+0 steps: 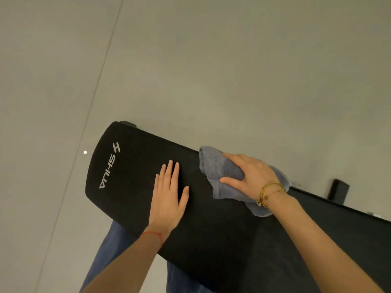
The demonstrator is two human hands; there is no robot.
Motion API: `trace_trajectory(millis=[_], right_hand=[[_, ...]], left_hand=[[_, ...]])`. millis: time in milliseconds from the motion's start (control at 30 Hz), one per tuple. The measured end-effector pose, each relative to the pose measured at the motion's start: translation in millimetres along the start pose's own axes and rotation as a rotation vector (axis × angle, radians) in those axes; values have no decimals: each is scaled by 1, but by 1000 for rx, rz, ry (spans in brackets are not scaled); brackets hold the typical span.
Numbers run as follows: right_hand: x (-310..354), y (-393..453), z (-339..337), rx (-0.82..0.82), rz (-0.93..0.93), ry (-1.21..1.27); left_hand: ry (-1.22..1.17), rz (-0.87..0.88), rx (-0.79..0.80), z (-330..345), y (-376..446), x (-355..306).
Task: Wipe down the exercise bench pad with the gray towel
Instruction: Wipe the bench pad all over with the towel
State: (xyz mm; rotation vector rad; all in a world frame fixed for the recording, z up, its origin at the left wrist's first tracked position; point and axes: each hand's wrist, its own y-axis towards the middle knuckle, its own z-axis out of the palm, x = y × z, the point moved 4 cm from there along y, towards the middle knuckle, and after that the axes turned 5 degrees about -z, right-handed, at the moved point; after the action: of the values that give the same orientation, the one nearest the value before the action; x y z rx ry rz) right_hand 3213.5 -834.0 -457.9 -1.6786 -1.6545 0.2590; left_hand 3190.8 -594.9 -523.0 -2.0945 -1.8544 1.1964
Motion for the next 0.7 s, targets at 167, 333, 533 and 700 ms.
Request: trace_trajectory(millis=[167,333,533,700], right_hand=[[-51,-92,-18,-171,84,-85],[-76,-175,-40,-308,170,-74],[-59,-288,-71,-404,510,191],[-4,-389,-75,-539,712,536]], left_hand=[[68,84,43,16,-46,-72],[177,211,125,2,-84,-121],[167,269,62,-85,-125,-172],[189,423,13,-172,-176,-213]])
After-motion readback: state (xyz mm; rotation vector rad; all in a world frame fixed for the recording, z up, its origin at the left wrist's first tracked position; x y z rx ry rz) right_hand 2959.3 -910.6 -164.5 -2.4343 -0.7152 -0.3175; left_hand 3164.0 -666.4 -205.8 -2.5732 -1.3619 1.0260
